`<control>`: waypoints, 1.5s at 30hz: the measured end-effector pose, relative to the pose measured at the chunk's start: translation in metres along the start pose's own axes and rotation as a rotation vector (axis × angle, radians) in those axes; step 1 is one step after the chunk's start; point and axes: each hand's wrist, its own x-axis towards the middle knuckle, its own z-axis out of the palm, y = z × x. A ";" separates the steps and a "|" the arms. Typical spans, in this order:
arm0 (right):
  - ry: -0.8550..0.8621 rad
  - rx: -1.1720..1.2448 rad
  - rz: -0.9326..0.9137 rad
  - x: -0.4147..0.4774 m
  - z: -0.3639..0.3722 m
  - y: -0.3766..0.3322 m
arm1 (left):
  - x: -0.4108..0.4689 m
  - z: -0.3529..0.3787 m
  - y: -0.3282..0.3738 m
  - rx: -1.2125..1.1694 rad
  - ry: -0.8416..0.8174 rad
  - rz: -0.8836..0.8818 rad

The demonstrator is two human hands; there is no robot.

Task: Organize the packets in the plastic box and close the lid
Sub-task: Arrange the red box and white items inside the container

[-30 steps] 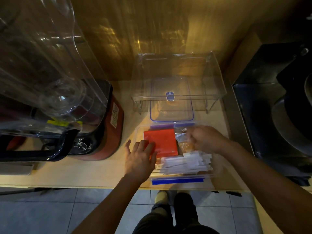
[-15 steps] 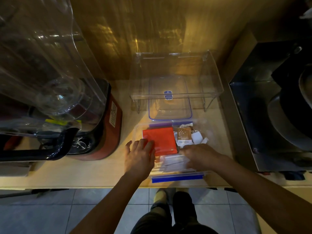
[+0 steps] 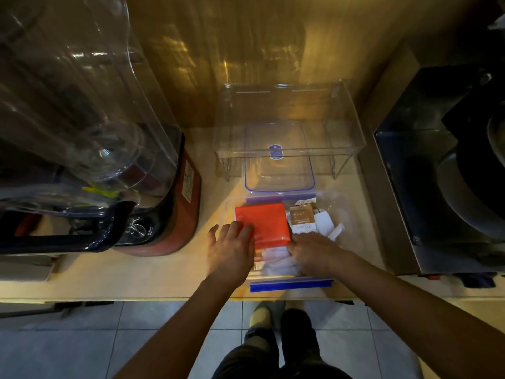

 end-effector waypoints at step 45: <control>-0.070 0.233 0.141 -0.017 -0.009 0.025 | 0.007 -0.006 0.020 -0.064 -0.461 0.192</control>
